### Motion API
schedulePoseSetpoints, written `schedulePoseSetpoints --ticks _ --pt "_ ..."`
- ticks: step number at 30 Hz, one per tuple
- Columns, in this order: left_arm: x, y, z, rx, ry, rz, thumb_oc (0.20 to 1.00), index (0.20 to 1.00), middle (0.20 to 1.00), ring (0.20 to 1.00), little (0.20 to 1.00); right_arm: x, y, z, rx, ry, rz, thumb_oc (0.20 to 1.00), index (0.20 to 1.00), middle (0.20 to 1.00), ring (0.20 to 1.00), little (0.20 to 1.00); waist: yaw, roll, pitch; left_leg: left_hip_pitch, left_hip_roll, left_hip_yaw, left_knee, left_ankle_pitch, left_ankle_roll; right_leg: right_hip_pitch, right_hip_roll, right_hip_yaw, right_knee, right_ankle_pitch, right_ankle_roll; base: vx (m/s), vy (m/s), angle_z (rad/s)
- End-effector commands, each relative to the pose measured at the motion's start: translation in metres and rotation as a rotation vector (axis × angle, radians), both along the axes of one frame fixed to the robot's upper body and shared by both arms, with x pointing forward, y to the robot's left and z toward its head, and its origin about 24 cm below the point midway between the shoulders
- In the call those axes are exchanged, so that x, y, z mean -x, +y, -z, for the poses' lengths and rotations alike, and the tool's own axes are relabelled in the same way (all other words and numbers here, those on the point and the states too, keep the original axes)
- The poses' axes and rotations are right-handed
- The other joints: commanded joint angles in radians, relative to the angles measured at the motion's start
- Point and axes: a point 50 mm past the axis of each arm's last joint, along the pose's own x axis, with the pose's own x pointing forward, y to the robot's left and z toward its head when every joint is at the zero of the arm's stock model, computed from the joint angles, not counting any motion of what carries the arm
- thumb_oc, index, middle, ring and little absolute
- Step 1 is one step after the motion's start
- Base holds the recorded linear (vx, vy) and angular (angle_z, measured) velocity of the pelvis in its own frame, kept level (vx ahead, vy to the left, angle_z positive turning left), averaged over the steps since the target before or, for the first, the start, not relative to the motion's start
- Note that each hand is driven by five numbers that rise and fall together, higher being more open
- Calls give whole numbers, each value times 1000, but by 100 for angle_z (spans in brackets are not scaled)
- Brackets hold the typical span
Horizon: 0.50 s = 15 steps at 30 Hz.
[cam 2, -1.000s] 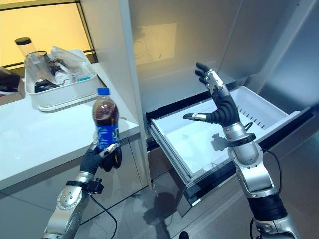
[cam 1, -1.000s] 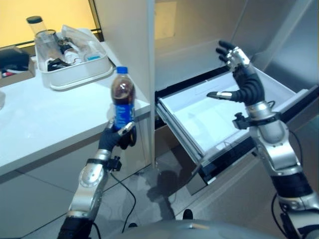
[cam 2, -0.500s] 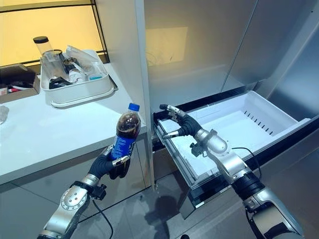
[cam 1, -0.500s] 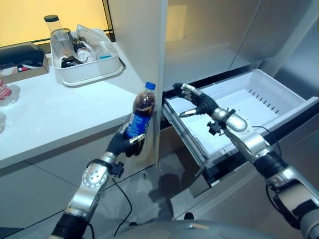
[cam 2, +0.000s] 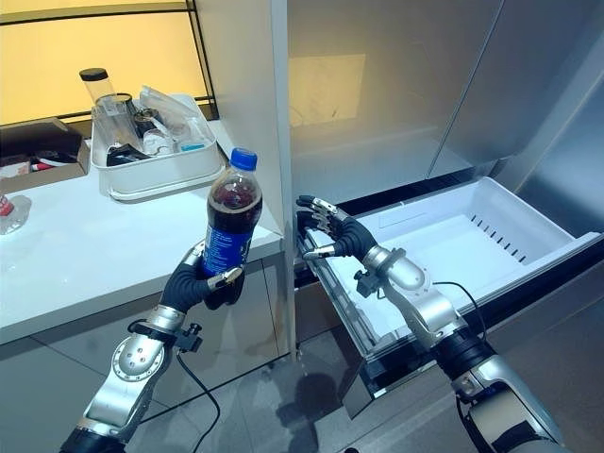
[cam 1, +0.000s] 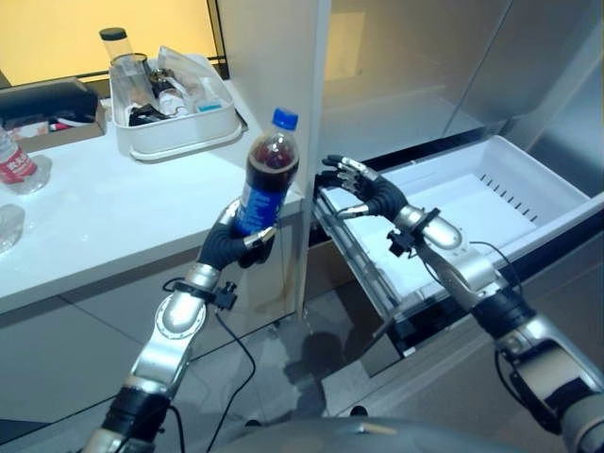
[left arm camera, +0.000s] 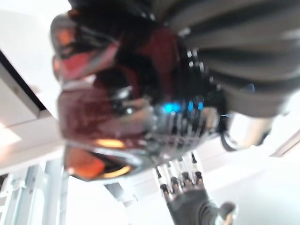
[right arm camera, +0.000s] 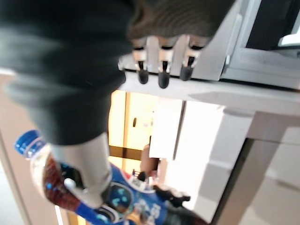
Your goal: Take the drinks into the refrigerator
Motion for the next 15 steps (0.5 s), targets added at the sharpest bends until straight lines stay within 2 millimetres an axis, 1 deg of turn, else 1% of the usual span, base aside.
schedulePoseSetpoints --ticks 1,5,6,7,11,15 --pt "-2 -23 -68 73 -350 181 200 200 200 200 200 -11 29 -41 -71 -114 -108 1000 1000 1000 1000 1000 4 -43 -47 -55 -22 -17 -7 5 13 68 -31 6 5 -50 49 0 0 0" --pt "-5 -30 -66 40 -320 242 200 200 200 200 200 -9 45 -50 -84 -136 -171 1000 1000 1000 1000 1000 3 -39 -49 -53 -22 -15 -7 4 14 70 -31 6 5 -50 49 0 0 0" --pt "-5 -30 -66 40 -320 242 200 200 200 200 200 -9 45 -50 -84 -137 -171 1000 1000 1000 1000 1000 3 -40 -48 -53 -22 -15 -7 4 14 70 -31 6 5 -50 49 0 0 0" --pt "-8 -33 -64 17 -310 249 200 200 200 200 200 -6 55 -57 -83 -161 -205 1000 1000 1000 1000 1000 1 -39 -50 -53 -22 -14 -7 4 14 71 -31 6 5 -50 50 0 0 0" --pt "-15 -39 -57 -29 -281 252 200 200 200 200 200 -1 72 -68 -100 -204 -253 1000 1000 1000 1000 1000 -2 -38 -53 -51 -22 -15 -7 3 15 72 -31 8 5 -51 49 0 0 0" --pt "-20 -43 -53 -46 -265 245 200 200 200 200 200 1 79 -70 -138 -201 -249 1000 1000 1000 1000 1000 -4 -38 -52 -50 -22 -15 -7 3 16 72 -30 10 5 -50 49 0 0 0"
